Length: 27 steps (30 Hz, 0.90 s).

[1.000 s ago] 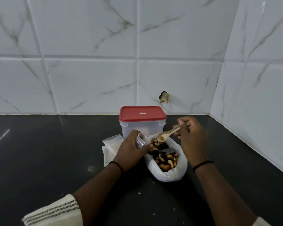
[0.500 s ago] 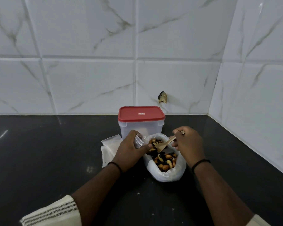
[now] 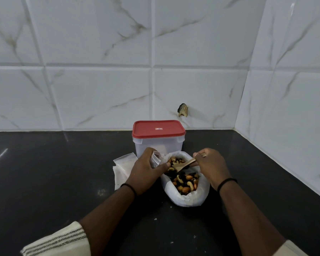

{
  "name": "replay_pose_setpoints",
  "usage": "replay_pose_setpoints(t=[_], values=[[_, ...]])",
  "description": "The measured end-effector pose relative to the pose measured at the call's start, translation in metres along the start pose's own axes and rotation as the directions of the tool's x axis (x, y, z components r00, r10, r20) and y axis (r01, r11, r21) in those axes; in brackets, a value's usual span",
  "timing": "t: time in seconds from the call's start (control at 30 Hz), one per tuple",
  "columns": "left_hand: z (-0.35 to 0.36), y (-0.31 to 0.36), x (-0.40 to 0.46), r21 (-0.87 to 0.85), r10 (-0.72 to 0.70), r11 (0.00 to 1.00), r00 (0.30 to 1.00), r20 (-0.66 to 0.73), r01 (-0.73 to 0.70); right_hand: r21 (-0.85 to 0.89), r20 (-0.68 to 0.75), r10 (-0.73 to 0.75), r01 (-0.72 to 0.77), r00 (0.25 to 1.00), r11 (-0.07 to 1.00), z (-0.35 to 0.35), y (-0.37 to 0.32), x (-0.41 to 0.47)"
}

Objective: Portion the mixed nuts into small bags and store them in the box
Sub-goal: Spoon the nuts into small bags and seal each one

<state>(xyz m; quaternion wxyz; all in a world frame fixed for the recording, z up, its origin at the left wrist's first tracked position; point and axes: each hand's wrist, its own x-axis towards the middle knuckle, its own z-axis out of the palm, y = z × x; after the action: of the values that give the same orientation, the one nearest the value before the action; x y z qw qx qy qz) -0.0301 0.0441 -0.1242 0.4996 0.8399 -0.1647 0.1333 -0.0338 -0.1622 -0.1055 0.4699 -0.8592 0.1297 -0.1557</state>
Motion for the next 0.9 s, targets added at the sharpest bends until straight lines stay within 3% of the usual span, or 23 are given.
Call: replay_pose_setpoints(t=[0.17,0.4,0.63,0.9], values=[[0.0,-0.001,0.0,0.006,0.009,1.0,1.0,-0.01,-0.009,0.188,-0.043,0.064,-0.055,0.997,0.981,-0.002,0.005,0.005],[0.0,-0.001,0.0,-0.008,0.003,1.0,1.0,0.001,-0.003,0.244,0.038,0.088,-0.095,0.995,0.965,0.002,0.011,0.008],[0.0,-0.002,0.001,-0.011,0.001,1.0,1.0,0.002,-0.001,0.374,0.015,0.178,-0.171,0.984,0.911,-0.008,0.004,0.005],[0.001,-0.003,0.0,-0.012,0.014,1.0,1.0,0.013,-0.014,0.478,-0.055,0.151,-0.107,0.987,0.872,-0.011,-0.005,0.002]])
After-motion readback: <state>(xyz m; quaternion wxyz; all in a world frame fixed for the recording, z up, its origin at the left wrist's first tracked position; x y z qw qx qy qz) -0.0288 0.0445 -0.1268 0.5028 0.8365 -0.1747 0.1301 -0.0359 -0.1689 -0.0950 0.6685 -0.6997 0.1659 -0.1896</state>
